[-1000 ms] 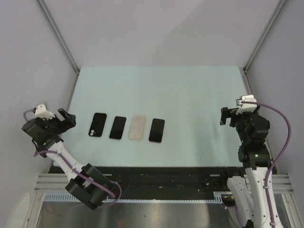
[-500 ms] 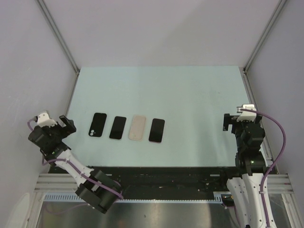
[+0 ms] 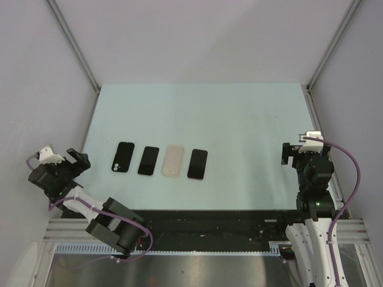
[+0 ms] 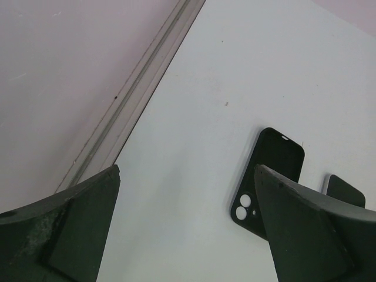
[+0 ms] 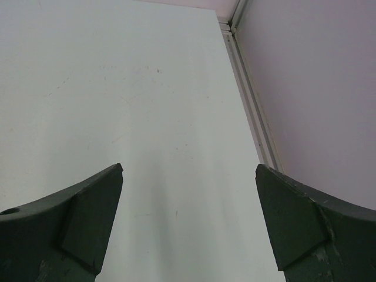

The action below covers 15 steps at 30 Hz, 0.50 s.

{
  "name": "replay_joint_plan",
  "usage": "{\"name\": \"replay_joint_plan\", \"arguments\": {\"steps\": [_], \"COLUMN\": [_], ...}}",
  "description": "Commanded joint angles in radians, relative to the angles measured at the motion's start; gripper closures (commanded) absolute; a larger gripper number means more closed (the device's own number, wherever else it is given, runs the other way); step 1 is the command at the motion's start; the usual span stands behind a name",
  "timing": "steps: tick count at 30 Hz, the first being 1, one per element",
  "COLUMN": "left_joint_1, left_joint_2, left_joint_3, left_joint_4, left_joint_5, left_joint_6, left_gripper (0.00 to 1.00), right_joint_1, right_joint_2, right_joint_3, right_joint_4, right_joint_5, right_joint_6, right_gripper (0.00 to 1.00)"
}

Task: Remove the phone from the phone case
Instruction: Reset both arms

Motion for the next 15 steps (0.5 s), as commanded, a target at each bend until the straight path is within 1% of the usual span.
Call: {"name": "replay_joint_plan", "arguments": {"steps": [1, 9, 15], "left_joint_1": [0.010, 0.010, 0.010], "left_joint_2": [-0.007, 0.023, 0.016], "left_joint_3": [0.002, 0.003, 0.000], "left_joint_4": [0.043, 0.045, 0.045], "left_joint_5": [0.068, 0.094, 0.111], "left_joint_6": [0.013, 0.015, 0.013], "left_gripper": [0.00, 0.00, 0.00], "right_joint_1": [-0.001, -0.001, -0.003], "right_joint_2": [-0.012, -0.016, -0.027], "right_joint_3": [0.006, 0.006, 0.008], "right_joint_4": [0.024, 0.026, 0.035], "right_joint_5": [0.011, 0.017, 0.030], "right_joint_6": [-0.005, 0.000, 0.005], "right_gripper": [0.00, 0.00, 0.00]}}
